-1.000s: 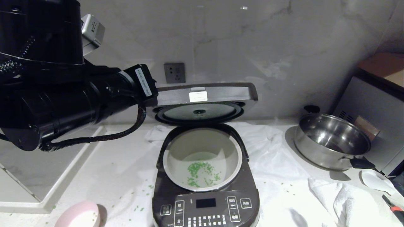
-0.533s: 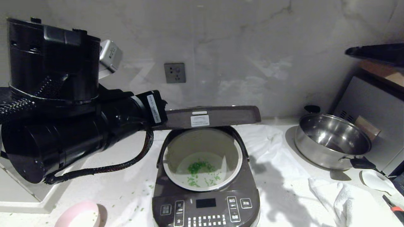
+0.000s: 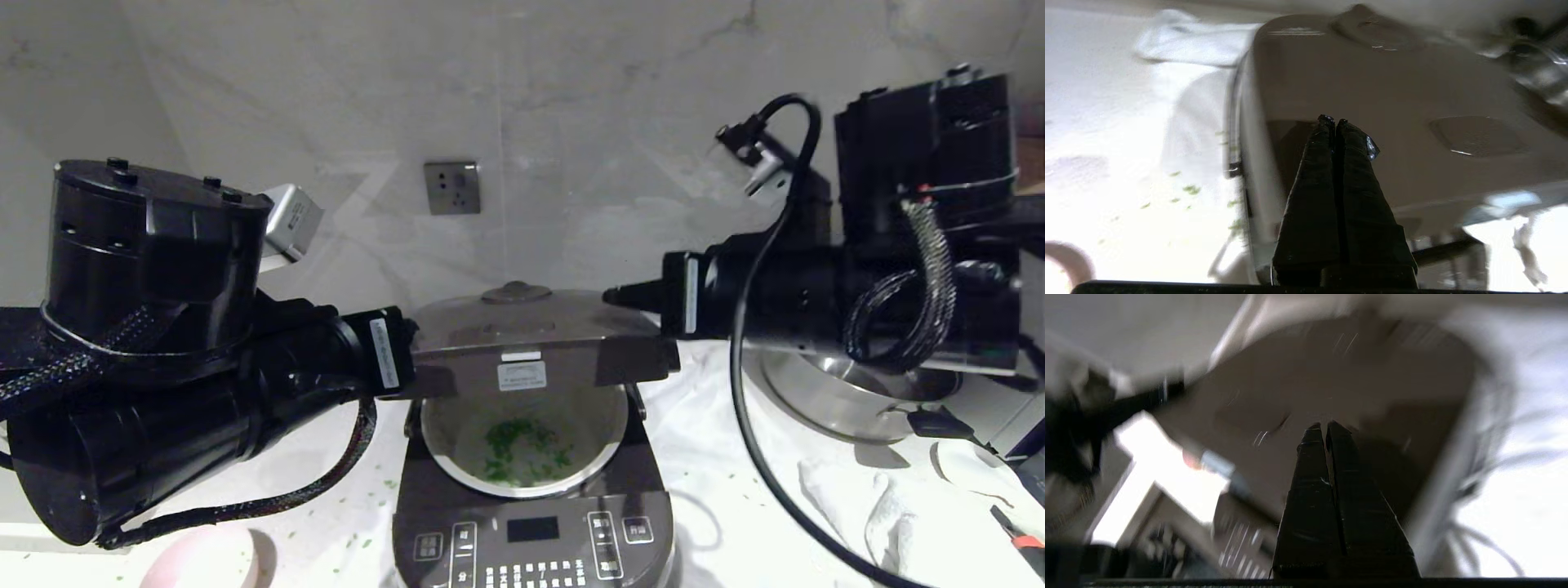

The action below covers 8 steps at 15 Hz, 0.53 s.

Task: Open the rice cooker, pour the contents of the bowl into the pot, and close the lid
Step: Close the rice cooker

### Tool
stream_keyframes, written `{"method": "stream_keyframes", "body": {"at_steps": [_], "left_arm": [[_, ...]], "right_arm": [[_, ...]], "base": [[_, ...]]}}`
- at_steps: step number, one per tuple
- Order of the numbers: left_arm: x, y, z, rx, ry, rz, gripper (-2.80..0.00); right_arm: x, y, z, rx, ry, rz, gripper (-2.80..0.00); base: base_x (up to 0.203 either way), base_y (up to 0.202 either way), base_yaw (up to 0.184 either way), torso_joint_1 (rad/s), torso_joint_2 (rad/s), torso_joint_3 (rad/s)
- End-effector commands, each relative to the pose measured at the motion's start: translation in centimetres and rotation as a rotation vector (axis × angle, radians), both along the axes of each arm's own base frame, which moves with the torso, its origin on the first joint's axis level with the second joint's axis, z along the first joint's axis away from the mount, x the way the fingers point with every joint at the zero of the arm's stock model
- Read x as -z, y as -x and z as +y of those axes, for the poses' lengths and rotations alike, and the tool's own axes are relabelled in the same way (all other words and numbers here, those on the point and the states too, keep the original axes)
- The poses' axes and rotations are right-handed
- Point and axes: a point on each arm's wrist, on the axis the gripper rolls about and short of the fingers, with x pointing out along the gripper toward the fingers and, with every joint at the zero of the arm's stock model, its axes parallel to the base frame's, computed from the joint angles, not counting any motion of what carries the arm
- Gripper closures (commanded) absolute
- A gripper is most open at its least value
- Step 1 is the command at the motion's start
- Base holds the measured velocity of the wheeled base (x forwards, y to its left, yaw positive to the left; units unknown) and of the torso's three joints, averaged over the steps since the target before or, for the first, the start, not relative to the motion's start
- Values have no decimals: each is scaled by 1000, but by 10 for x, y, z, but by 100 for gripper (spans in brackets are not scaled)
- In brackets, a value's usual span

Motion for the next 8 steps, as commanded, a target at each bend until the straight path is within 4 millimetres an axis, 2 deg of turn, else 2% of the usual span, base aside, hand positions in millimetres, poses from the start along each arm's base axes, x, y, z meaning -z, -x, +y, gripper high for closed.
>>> {"method": "stream_keyframes", "body": {"at_steps": [1, 4, 8], "left_arm": [[6, 8, 8, 4, -5, 12, 0], [10, 13, 13, 21, -7, 23, 0], [14, 24, 23, 56, 1, 34, 0]], "right_arm": [[29, 7, 17, -34, 33, 57, 0], [51, 15, 10, -25, 50, 80, 0], [52, 39, -13, -23, 43, 74, 0]], "base": [[0, 0, 0, 0, 0, 0], [0, 0, 0, 0, 0, 0], [0, 0, 0, 0, 0, 0]]}}
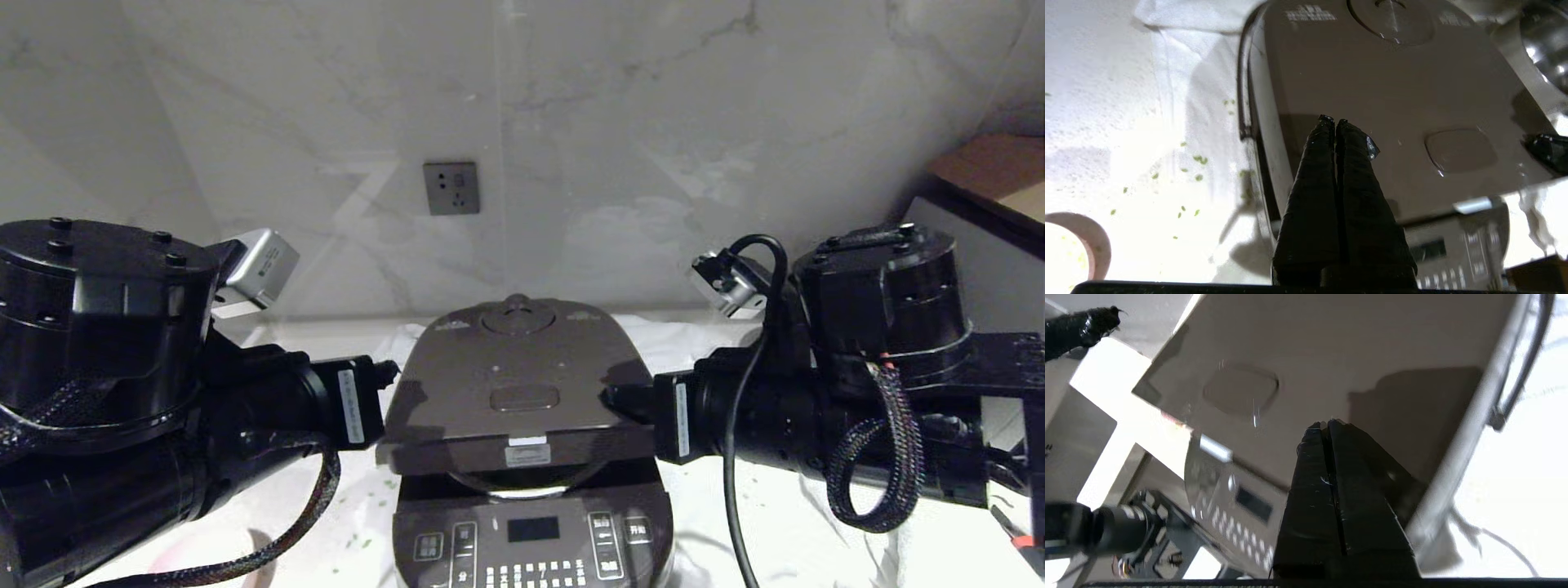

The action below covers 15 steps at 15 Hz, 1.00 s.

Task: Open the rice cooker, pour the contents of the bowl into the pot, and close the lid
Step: Close the rice cooker

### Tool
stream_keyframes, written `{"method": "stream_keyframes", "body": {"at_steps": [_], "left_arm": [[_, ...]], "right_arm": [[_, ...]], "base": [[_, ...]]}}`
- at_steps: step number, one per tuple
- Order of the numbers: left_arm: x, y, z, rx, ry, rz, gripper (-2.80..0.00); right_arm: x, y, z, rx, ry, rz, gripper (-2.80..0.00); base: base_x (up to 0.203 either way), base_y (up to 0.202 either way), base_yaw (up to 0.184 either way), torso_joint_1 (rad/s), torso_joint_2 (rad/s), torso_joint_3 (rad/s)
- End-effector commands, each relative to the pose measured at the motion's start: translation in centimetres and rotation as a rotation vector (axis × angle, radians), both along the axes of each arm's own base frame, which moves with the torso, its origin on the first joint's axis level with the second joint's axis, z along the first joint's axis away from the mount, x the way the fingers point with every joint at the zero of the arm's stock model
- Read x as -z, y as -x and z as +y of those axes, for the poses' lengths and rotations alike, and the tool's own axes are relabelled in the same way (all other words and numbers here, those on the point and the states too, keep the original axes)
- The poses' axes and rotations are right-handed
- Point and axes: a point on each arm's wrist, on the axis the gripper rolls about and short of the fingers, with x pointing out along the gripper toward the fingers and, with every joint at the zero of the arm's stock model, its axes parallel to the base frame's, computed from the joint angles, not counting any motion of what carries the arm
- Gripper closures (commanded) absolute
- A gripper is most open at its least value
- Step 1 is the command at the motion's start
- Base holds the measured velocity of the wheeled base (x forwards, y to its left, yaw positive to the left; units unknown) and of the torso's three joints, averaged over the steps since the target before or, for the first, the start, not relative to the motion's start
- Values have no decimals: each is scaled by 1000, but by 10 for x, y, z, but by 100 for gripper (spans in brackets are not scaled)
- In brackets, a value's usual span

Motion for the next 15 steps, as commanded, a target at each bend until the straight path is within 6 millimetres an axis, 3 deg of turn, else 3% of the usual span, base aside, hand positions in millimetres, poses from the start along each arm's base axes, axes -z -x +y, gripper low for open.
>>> {"method": "stream_keyframes", "body": {"at_steps": [1, 4, 9, 15], "left_arm": [[5, 10, 8, 50, 13, 18, 0], [21, 14, 9, 102, -16, 72, 0], [49, 18, -12, 183, -106, 161, 0], [56, 13, -18, 178, -129, 185, 0]], "right_arm": [[-1, 16, -15, -1, -10, -5, 0], [7, 17, -16, 14, -11, 43, 0], [15, 14, -13, 22, -14, 64, 0], [29, 16, -14, 32, -16, 105, 0]], "base": [[0, 0, 0, 0, 0, 0], [0, 0, 0, 0, 0, 0], [0, 0, 0, 0, 0, 0], [0, 0, 0, 0, 0, 0]]}}
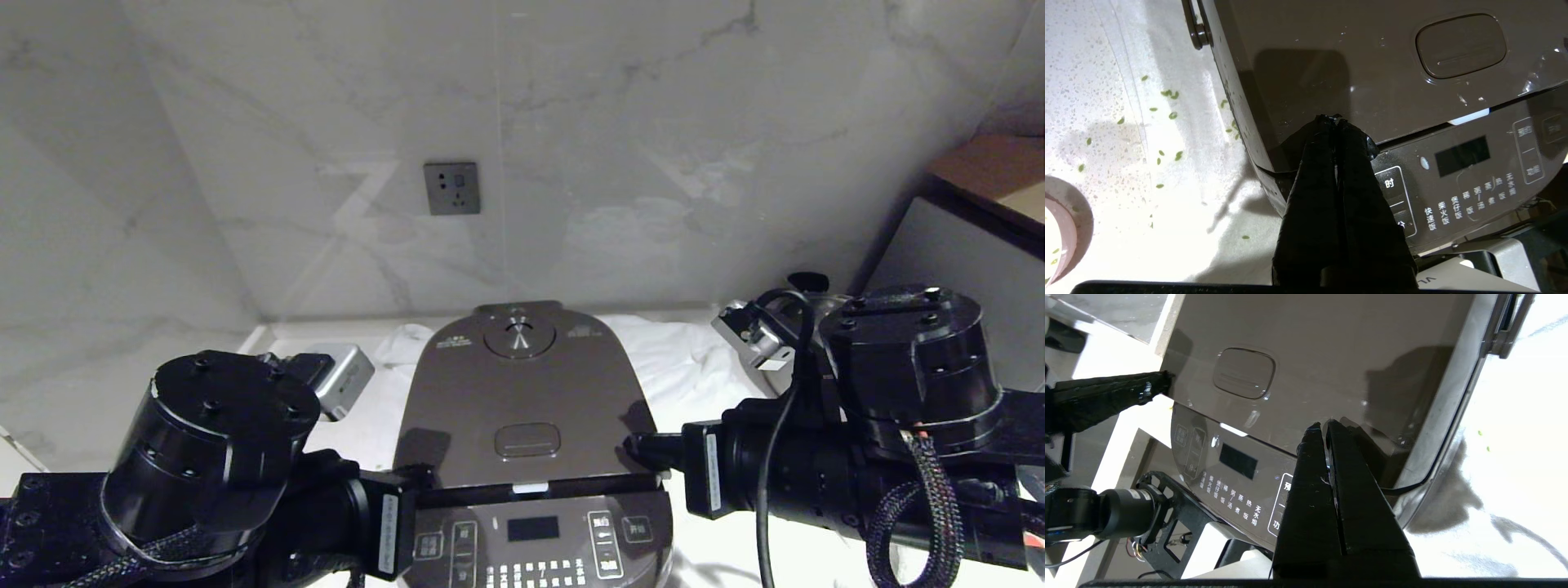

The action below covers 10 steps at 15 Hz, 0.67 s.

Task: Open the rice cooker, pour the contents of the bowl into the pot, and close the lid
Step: Close the rice cooker

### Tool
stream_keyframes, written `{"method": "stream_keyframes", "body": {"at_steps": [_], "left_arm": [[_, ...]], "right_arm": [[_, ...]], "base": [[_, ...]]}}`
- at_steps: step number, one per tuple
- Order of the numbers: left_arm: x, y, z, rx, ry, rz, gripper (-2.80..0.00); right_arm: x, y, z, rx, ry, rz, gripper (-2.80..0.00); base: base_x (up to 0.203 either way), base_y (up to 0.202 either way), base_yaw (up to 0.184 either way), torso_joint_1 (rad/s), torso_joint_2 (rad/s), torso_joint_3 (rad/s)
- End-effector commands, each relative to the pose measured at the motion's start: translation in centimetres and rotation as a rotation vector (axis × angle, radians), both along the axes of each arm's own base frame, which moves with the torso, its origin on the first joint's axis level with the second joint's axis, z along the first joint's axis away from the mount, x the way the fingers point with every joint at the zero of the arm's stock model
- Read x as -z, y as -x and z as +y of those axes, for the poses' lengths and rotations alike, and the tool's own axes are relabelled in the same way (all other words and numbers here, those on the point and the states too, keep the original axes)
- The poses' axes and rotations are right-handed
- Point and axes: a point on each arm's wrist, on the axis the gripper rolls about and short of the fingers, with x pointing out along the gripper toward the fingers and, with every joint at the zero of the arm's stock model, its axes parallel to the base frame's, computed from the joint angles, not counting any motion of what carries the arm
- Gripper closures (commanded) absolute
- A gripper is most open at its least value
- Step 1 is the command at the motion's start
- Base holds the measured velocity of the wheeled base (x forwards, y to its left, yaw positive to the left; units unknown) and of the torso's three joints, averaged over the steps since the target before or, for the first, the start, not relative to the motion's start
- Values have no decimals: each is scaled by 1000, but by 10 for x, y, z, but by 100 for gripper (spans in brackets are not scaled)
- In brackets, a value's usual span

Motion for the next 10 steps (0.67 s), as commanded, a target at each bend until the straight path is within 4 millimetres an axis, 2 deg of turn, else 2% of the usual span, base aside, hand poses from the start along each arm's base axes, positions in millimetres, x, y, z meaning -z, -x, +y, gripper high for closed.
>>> {"method": "stream_keyframes", "body": {"at_steps": [1, 6, 10], "left_arm": [[4, -2, -2, -5, -13, 13, 0], [8, -2, -3, -3, -27, 25, 0], [26, -5, -7, -3, -86, 75, 0]], "right_arm": [[7, 0, 0, 1, 5, 11, 0], [28, 1, 3, 2, -10, 56, 0], [36, 1, 3, 3, -5, 74, 0]], "base": [[0, 0, 0, 0, 0, 0], [0, 0, 0, 0, 0, 0], [0, 0, 0, 0, 0, 0]]}}
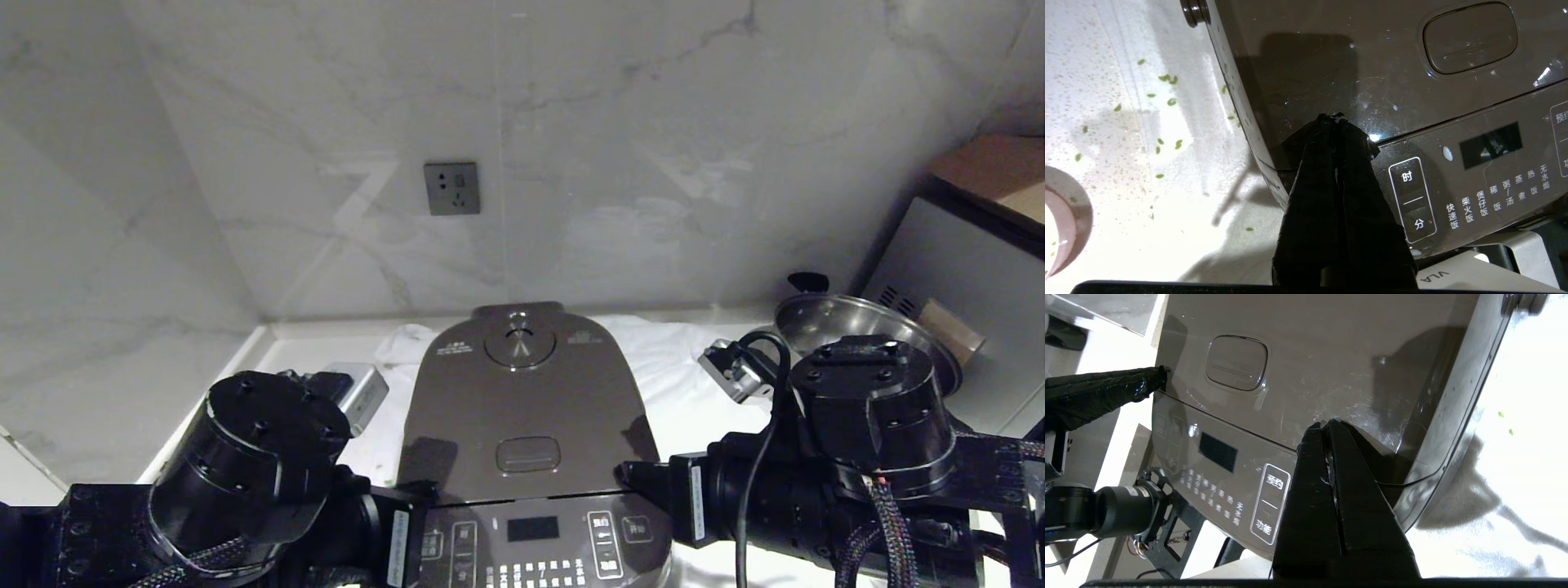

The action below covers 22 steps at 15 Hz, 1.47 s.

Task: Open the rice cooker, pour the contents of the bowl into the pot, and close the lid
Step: Close the rice cooker

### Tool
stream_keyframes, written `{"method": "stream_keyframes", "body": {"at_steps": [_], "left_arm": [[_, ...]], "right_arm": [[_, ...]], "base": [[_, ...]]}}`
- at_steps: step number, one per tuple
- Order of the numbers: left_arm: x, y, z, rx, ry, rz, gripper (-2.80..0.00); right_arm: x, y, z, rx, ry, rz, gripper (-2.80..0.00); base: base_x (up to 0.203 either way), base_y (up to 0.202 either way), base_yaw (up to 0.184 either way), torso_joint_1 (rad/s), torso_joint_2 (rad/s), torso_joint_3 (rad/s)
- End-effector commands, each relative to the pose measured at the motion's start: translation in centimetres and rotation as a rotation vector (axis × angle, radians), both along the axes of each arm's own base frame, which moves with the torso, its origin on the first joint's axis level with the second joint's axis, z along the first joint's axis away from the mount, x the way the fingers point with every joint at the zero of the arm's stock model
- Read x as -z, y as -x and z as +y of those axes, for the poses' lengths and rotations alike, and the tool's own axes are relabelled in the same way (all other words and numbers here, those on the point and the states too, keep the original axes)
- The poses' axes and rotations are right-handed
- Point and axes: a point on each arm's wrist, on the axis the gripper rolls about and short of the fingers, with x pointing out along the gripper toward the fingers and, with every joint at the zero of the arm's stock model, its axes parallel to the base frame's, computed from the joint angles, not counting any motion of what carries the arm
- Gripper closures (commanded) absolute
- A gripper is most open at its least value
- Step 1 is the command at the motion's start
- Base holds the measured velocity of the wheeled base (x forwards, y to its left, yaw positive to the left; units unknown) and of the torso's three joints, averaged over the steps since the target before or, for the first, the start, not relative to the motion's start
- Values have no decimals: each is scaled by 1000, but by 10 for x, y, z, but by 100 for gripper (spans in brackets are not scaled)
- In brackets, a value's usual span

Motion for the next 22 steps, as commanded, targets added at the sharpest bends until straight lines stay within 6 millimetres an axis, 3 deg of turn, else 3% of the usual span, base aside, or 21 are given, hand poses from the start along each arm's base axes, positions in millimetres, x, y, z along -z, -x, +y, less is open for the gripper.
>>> {"method": "stream_keyframes", "body": {"at_steps": [1, 5, 10, 12, 17, 20, 22], "left_arm": [[13, -2, -4, 1, -44, 39, 0], [15, -3, -7, 4, -51, 45, 0], [-31, -3, 2, -21, 110, -95, 0], [-40, -5, 4, -35, 136, -118, 0], [-41, 1, 10, -28, 142, -119, 0], [-26, 6, 18, -38, 99, -89, 0], [-35, 14, 36, -67, 143, -129, 0]], "right_arm": [[5, 0, 0, 2, 6, 20, 0], [8, -1, 1, 5, 8, 18, 0], [-33, 8, -8, 8, -92, -112, 0], [-38, 12, -12, 2, -88, -125, 0], [-44, 17, -17, -7, -97, -149, 0], [-41, 23, -22, -5, -93, -141, 0], [-49, 33, -33, 4, -121, -177, 0]], "base": [[0, 0, 0, 0, 0, 0], [0, 0, 0, 0, 0, 0], [0, 0, 0, 0, 0, 0], [0, 0, 0, 0, 0, 0], [0, 0, 0, 0, 0, 0], [0, 0, 0, 0, 0, 0], [0, 0, 0, 0, 0, 0]]}}
